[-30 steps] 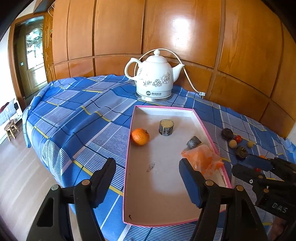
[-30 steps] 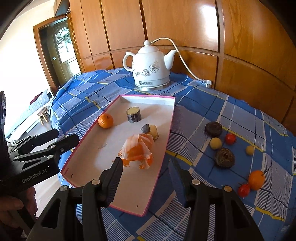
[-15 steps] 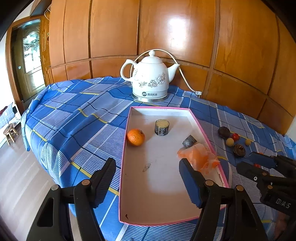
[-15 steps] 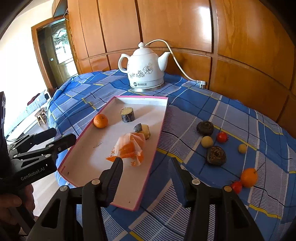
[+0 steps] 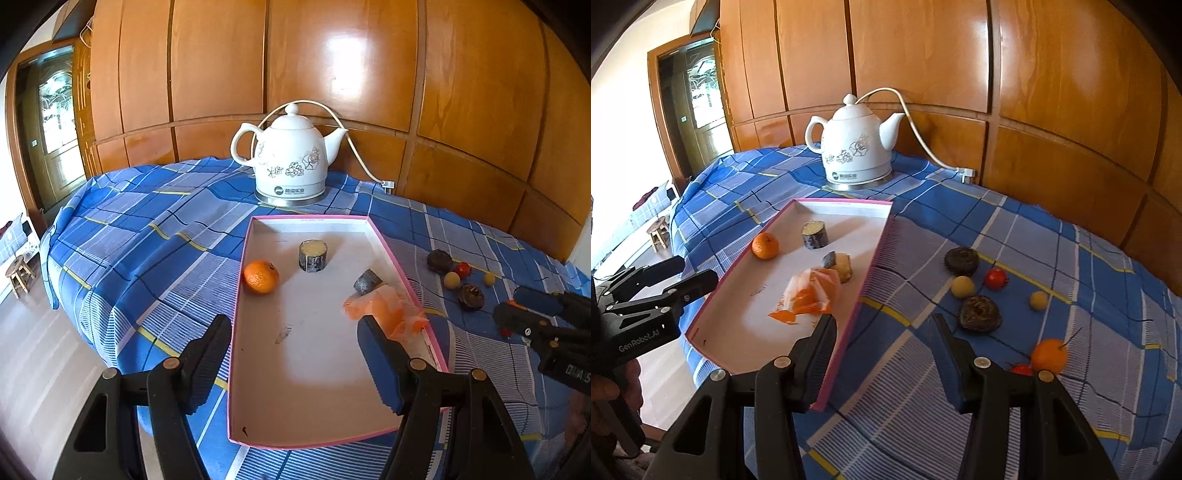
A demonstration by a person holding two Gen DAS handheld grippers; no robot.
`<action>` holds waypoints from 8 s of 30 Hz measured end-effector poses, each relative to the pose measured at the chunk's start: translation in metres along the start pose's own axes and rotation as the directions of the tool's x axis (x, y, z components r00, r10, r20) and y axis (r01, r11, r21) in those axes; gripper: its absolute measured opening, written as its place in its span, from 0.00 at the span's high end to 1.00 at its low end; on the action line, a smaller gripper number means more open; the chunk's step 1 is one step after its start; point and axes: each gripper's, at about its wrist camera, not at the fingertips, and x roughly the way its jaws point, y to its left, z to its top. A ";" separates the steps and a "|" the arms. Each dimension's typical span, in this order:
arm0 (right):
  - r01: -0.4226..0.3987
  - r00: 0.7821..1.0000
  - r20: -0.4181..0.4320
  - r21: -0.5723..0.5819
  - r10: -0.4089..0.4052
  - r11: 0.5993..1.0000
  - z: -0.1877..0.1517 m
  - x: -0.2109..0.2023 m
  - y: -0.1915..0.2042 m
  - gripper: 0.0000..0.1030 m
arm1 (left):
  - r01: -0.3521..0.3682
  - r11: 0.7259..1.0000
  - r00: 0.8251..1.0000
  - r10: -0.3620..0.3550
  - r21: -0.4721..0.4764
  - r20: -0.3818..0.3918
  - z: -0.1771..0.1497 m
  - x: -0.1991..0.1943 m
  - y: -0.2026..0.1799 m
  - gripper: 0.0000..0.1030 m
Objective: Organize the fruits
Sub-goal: 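Open the right gripper off the orange bag and withdraw it from the tray, then reach the left gripper to the dark brown round piece and grasp it, then lift the brown piece with left gripper while right gripper grasps a small yellow ball, then carry the brown piece into the tray and release it with the left gripper, then withdraw the open left gripper from the brown piece in the tray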
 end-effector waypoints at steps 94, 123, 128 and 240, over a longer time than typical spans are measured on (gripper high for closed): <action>0.208 0.977 -0.135 0.443 -0.164 0.872 -0.012 -0.021 -0.224 0.49 | 0.457 0.844 0.872 -0.365 0.279 -0.326 -0.041 0.077 -0.204 0.54; 0.170 0.946 -0.309 0.214 -0.099 0.962 0.020 0.099 -0.186 0.66 | 0.490 0.813 0.867 -0.418 0.314 -0.271 -0.056 0.073 -0.198 0.55; 0.199 0.923 -0.361 0.157 -0.131 0.967 0.023 0.128 -0.187 0.67 | 0.491 0.812 0.867 -0.420 0.316 -0.269 -0.057 0.074 -0.198 0.55; 0.364 0.864 -0.420 0.143 -0.277 0.920 -0.039 0.065 -0.217 0.77 | 0.009 1.000 0.995 -0.011 -0.015 -0.097 0.028 0.071 -0.006 0.50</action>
